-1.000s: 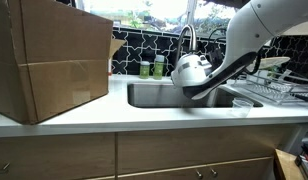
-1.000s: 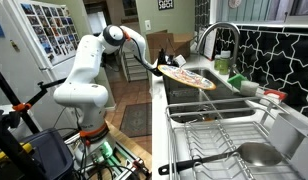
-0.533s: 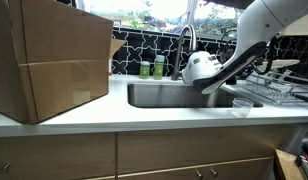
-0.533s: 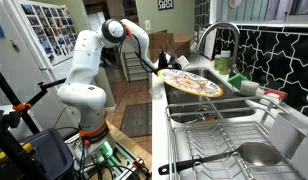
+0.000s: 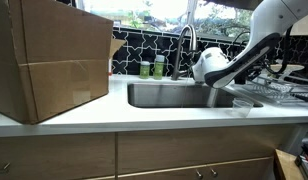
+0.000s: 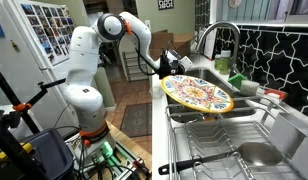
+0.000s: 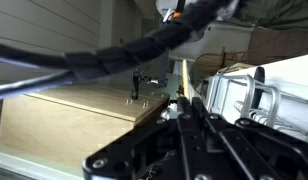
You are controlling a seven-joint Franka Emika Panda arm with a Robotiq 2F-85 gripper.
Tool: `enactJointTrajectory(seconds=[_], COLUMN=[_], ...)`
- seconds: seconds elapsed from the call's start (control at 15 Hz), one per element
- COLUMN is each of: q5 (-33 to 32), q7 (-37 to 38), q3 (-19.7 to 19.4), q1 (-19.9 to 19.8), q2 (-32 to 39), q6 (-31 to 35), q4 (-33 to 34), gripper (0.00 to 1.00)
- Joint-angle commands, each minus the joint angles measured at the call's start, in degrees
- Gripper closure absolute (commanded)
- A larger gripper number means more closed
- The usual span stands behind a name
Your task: Rinse the plate in the sink and put it on the dish rack
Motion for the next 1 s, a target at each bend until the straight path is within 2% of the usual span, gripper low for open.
enactJointTrajectory(seconds=[0.0, 0.27, 0.93], q5=[-3.84, -5.76, -9.47], q7=[2.42, 3.41, 8.62], q3=[3.82, 4.7, 3.89], q1=[-4.86, -7.69, -12.43], q2=[-4.54, -6.75, -11.74], q6=[3.83, 8.11, 18.26], q4=[-4.46, -6.79, -13.56], gripper=[0.98, 0.98, 0.98])
